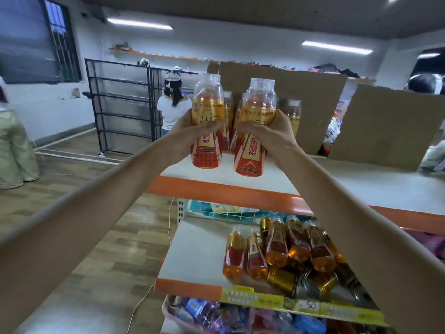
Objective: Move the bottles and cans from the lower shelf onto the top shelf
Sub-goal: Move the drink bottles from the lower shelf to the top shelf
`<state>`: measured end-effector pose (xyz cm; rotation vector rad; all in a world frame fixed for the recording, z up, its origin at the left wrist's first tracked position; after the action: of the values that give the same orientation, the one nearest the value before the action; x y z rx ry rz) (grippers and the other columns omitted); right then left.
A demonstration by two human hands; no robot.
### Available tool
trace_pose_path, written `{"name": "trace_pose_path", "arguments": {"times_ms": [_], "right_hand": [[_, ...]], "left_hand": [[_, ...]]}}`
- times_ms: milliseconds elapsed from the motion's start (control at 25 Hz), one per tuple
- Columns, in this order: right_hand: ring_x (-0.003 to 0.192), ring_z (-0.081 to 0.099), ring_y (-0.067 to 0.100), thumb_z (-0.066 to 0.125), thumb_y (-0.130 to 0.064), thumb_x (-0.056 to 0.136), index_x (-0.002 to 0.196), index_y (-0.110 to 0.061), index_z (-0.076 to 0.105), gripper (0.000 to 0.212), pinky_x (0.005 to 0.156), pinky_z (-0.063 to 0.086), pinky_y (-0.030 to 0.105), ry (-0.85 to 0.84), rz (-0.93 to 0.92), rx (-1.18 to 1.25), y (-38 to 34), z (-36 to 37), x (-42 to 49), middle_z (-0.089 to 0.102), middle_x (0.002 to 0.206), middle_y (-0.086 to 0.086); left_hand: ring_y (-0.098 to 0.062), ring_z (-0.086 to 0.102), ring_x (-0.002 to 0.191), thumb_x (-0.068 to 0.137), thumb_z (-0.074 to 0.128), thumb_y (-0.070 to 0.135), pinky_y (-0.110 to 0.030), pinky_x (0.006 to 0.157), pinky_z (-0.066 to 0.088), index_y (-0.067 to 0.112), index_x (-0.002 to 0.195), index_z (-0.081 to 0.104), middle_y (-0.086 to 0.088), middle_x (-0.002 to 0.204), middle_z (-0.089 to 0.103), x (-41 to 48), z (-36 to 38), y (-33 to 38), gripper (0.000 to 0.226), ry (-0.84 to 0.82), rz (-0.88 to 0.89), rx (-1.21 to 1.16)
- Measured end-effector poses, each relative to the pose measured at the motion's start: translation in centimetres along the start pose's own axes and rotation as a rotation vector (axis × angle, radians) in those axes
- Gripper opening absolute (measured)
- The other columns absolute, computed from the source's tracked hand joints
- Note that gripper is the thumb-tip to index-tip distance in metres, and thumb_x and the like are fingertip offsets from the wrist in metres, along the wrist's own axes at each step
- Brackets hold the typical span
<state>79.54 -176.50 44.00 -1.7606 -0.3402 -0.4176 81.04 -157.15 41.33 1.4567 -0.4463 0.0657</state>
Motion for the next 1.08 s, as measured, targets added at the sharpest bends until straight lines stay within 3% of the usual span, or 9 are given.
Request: {"name": "trace_pose_path", "arguments": {"times_ms": [120,200,320,440,600,800,920,1080], "right_hand": [[0.075,0.074,0.013,0.087,-0.014,0.069,0.091,-0.021,0.066,0.031,0.068,0.061,0.029,-0.024,0.007,0.017,1.8,0.2,2.8,0.076,0.087,-0.002],[0.080,0.075,0.015,0.090,-0.023,0.061,0.101,-0.017,0.066,0.047,0.076,0.062,0.038,-0.048,0.021,0.005,3.5,0.9,4.5,0.076,0.093,0.000],[0.086,0.074,0.013,0.093,-0.032,0.052,0.114,-0.018,0.062,0.071,0.081,0.061,0.041,-0.051,0.046,-0.007,6.1,1.9,6.7,0.075,0.100,-0.002],[0.090,0.074,0.013,0.094,-0.027,0.055,0.117,-0.020,0.058,0.071,0.084,0.060,0.041,-0.035,0.080,0.033,8.2,2.6,8.2,0.074,0.103,-0.002],[0.092,0.074,0.017,0.092,-0.034,0.050,0.118,-0.019,0.057,0.078,0.083,0.060,0.044,-0.038,0.079,0.033,9.3,3.2,10.1,0.073,0.105,0.001],[0.089,0.073,0.013,0.089,-0.015,0.068,0.116,-0.014,0.057,0.058,0.076,0.060,0.032,-0.002,0.019,0.028,10.1,3.0,10.8,0.072,0.103,0.002],[0.097,0.071,0.016,0.092,-0.021,0.065,0.125,-0.011,0.048,0.075,0.081,0.060,0.039,0.024,0.011,0.028,10.4,2.9,10.4,0.069,0.111,0.004],[0.101,0.066,0.008,0.091,-0.019,0.066,0.128,-0.016,0.039,0.081,0.079,0.060,0.026,0.019,-0.007,-0.008,10.7,2.7,10.1,0.061,0.114,-0.004]], "left_hand": [[-0.023,0.070,0.102,0.069,0.076,0.020,-0.042,0.085,0.057,0.012,0.130,0.048,-0.005,0.108,0.071,2.5,0.0,-1.0,0.068,0.036,-0.005,0.011],[-0.021,0.071,0.102,0.070,0.076,0.020,-0.039,0.081,0.058,0.015,0.130,0.048,-0.004,0.109,0.072,3.8,-0.2,-1.7,0.067,0.045,-0.010,0.010],[-0.019,0.070,0.103,0.074,0.077,0.019,-0.044,0.091,0.054,0.018,0.131,0.049,-0.003,0.112,0.071,5.9,-0.9,-3.5,0.064,0.065,-0.048,0.042],[-0.019,0.069,0.107,0.068,0.083,0.025,-0.050,0.100,0.049,0.021,0.130,0.052,-0.002,0.113,0.072,7.8,-1.7,-5.5,0.069,0.079,-0.086,0.056],[-0.021,0.066,0.111,0.065,0.085,0.033,-0.053,0.103,0.047,0.022,0.132,0.051,-0.003,0.118,0.070,9.8,-2.0,-6.4,0.076,0.047,-0.095,0.048],[-0.022,0.066,0.113,0.053,0.092,0.049,-0.053,0.101,0.048,0.027,0.131,0.049,-0.003,0.121,0.068,11.5,-2.1,-6.9,0.092,0.022,-0.089,0.079],[-0.019,0.066,0.112,0.064,0.085,0.039,-0.049,0.101,0.049,0.026,0.130,0.049,-0.004,0.120,0.068,11.5,-2.0,-7.1,0.077,-0.015,-0.064,0.096],[-0.019,0.066,0.111,0.075,0.080,0.022,-0.040,0.095,0.051,0.030,0.123,0.052,-0.004,0.118,0.068,11.3,-2.1,-7.6,0.056,-0.037,-0.062,0.107]]}}
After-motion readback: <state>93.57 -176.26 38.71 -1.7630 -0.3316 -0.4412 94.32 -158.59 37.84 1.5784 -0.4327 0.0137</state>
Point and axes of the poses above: each hand's wrist, its own x-axis towards the middle knuckle, its own z-axis out of the palm, y = z × x, the point moved 6 cm from there along x, towards the middle knuckle
